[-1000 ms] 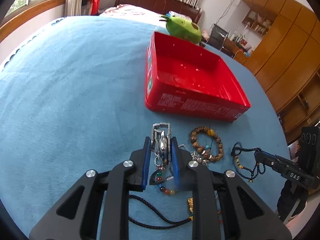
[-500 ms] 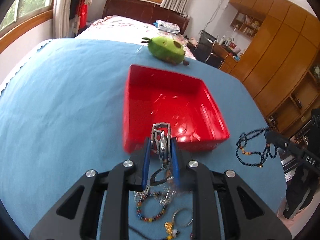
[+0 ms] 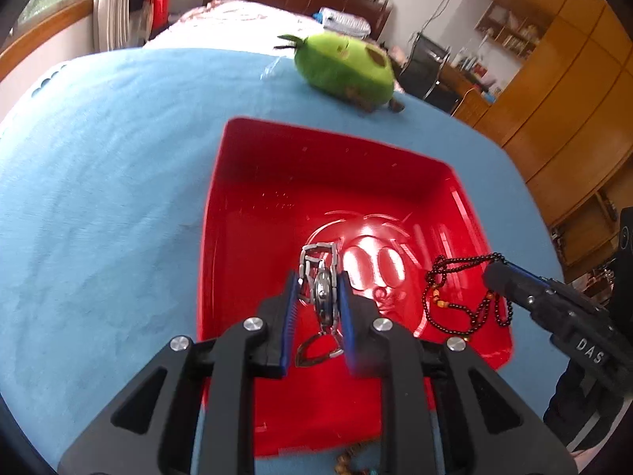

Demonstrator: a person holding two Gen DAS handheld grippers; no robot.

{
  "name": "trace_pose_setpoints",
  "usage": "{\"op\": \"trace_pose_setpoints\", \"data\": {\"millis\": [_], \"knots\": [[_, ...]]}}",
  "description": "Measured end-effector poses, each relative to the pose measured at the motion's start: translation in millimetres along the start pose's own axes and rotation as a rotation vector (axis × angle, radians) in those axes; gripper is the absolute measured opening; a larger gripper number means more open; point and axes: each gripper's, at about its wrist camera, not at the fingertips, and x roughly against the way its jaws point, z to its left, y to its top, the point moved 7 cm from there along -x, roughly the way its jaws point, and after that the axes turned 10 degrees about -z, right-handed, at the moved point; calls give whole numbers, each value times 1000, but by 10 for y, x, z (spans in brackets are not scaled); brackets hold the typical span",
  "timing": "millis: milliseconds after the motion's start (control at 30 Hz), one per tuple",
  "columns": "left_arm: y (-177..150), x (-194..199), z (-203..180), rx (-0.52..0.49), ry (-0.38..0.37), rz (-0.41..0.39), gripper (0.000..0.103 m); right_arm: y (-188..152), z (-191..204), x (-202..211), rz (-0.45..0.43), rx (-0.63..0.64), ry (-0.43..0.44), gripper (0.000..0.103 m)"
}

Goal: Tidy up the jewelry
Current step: 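Carry watch and necklace into the red tin and open both tools, then grasp the wooden bead bracelet with the right tool while the left tool approaches the silver chain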

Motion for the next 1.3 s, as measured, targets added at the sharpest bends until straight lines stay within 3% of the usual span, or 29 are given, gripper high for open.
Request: {"op": "trace_pose_setpoints", "data": {"millis": [167, 267, 467, 567, 767, 967, 1300], "knots": [[-4, -159, 17, -21, 25, 14, 19, -72, -47, -181, 30, 14, -25, 12], [17, -160, 14, -1, 5, 38, 21, -92, -85, -160, 19, 19, -65, 28], [14, 252, -25, -7, -27, -24, 26, -90, -54, 174, -38, 22, -45, 30], [-88, 544, -22, -46, 1, -59, 29, -155, -35, 394, -56, 14, -25, 30], [-594, 981, 57, -111, 61, -46, 40, -486, 96, 768, -61, 42, -9, 30], [-1186, 1061, 221, -118, 70, 58, 42, -933, 195, 842, 20, 16, 25, 30], [-1435, 953, 309, -75, 57, 99, 48, -1321, 266, 824, 65, -24, 33, 30]]}}
